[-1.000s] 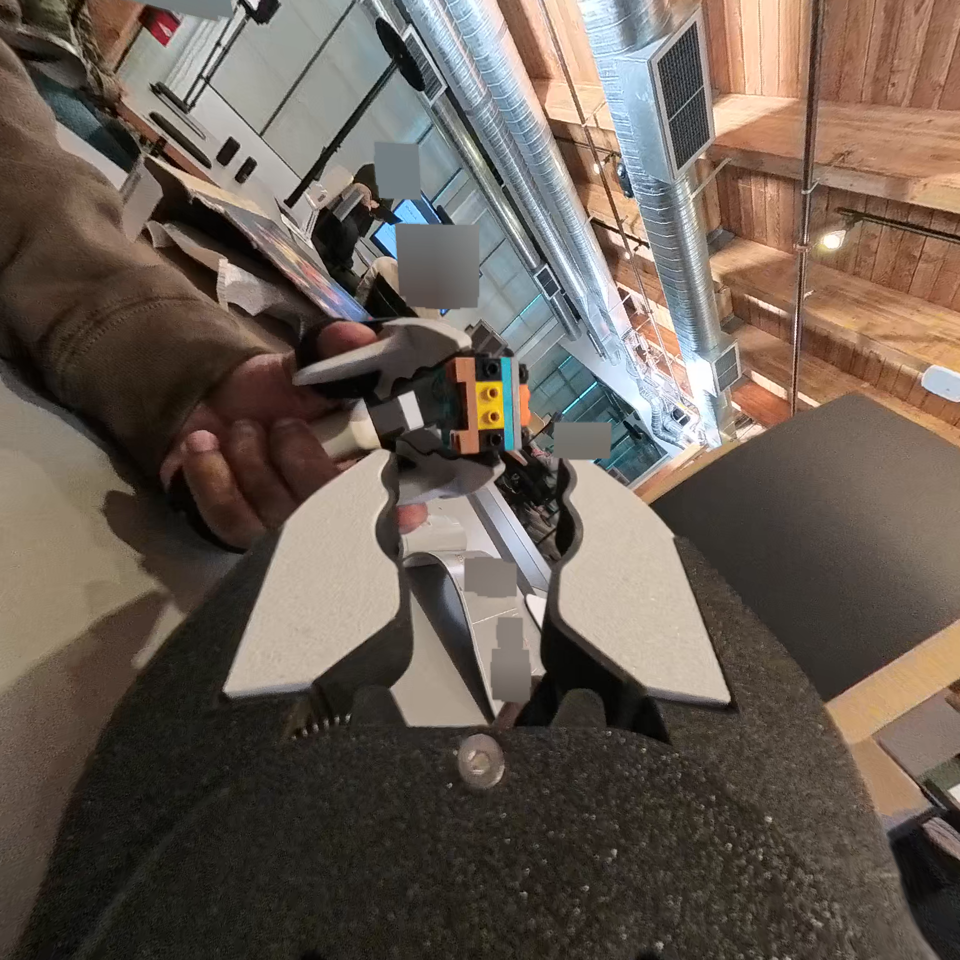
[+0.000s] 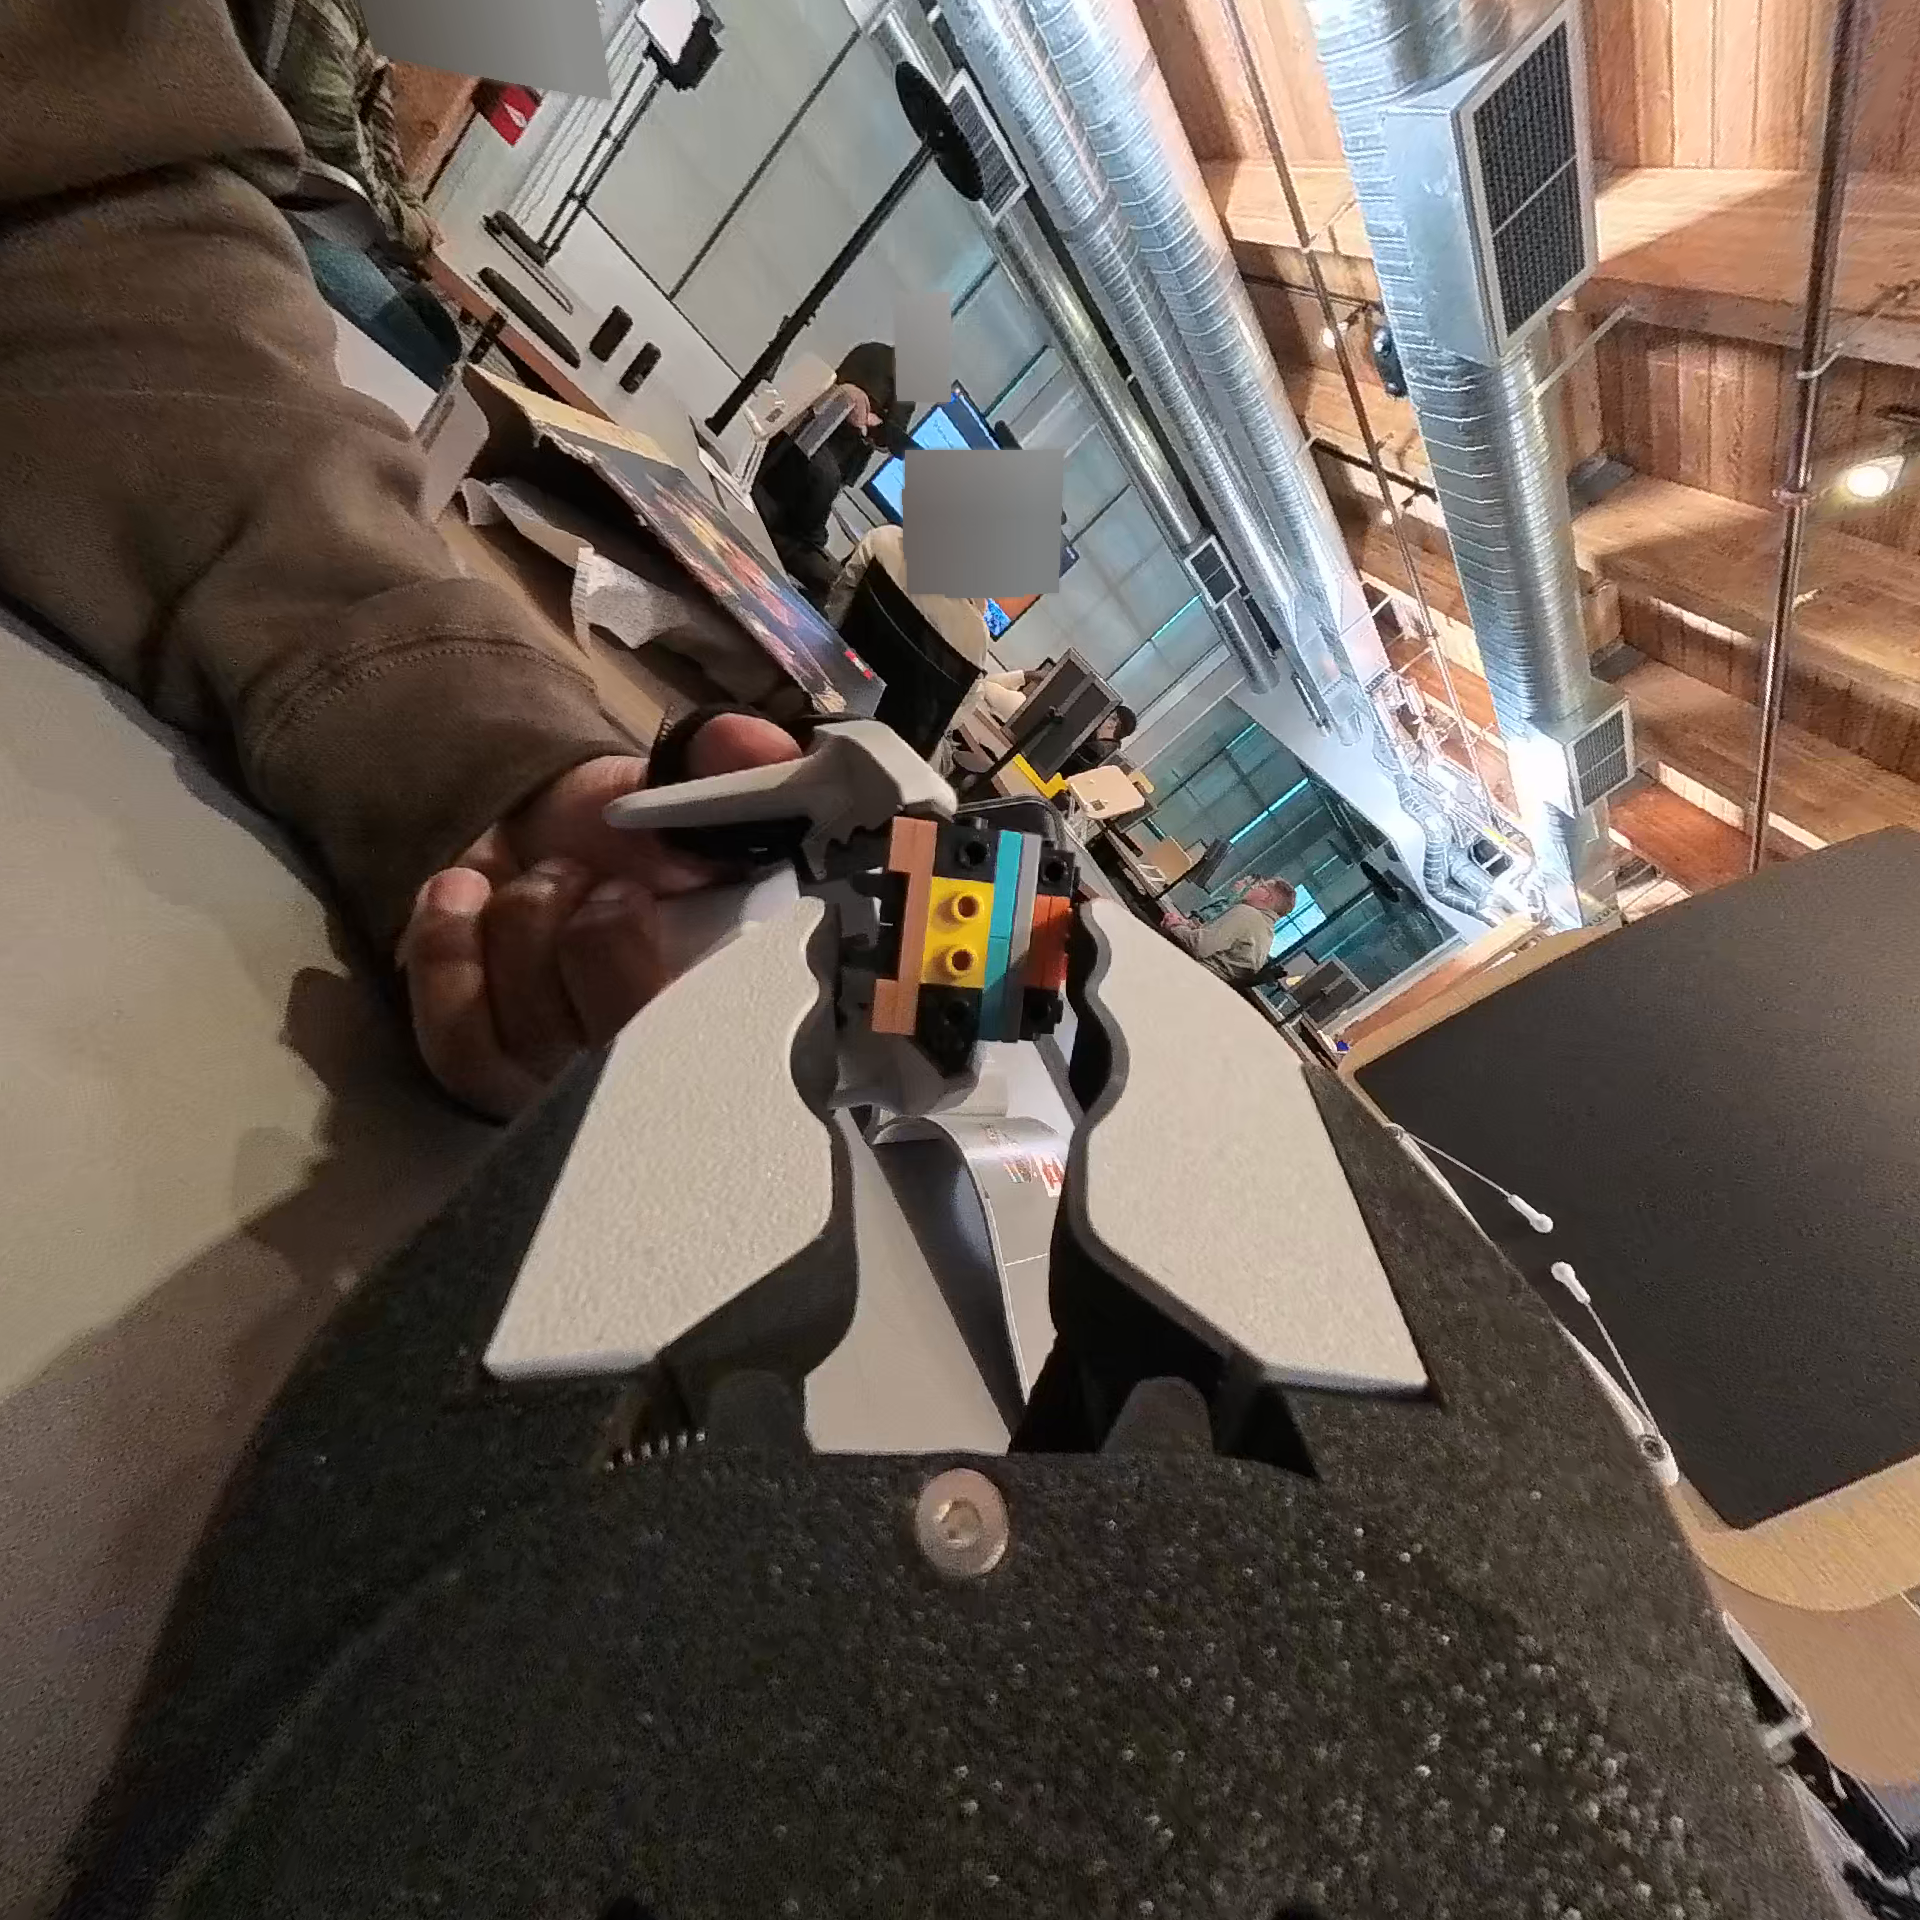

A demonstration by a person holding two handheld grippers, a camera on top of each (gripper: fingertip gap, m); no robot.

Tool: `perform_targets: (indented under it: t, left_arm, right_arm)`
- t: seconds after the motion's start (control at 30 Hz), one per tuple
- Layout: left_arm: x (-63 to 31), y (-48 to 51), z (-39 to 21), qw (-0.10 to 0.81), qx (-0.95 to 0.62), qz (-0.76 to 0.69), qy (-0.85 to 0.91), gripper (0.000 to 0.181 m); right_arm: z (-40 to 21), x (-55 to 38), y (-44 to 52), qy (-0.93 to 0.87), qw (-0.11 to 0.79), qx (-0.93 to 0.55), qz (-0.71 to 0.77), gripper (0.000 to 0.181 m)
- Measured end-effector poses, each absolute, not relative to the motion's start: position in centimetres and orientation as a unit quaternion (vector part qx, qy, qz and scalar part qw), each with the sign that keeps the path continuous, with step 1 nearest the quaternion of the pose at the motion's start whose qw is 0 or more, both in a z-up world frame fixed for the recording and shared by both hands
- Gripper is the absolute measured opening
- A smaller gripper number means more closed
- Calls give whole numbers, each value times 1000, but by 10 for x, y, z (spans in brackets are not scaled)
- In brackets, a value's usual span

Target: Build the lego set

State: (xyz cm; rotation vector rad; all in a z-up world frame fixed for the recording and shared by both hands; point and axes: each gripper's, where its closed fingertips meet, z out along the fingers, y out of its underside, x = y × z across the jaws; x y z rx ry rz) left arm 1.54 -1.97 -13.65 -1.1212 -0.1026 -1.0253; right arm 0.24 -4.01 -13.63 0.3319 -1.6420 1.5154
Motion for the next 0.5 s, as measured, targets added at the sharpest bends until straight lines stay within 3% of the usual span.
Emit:
perform_targets:
  t: [0.5]
  left_arm:
    - [18,-18,-136,724,-513,-459,-43,40]
  right_arm:
    - [-136,4,-40,-660,417,139,610,41]
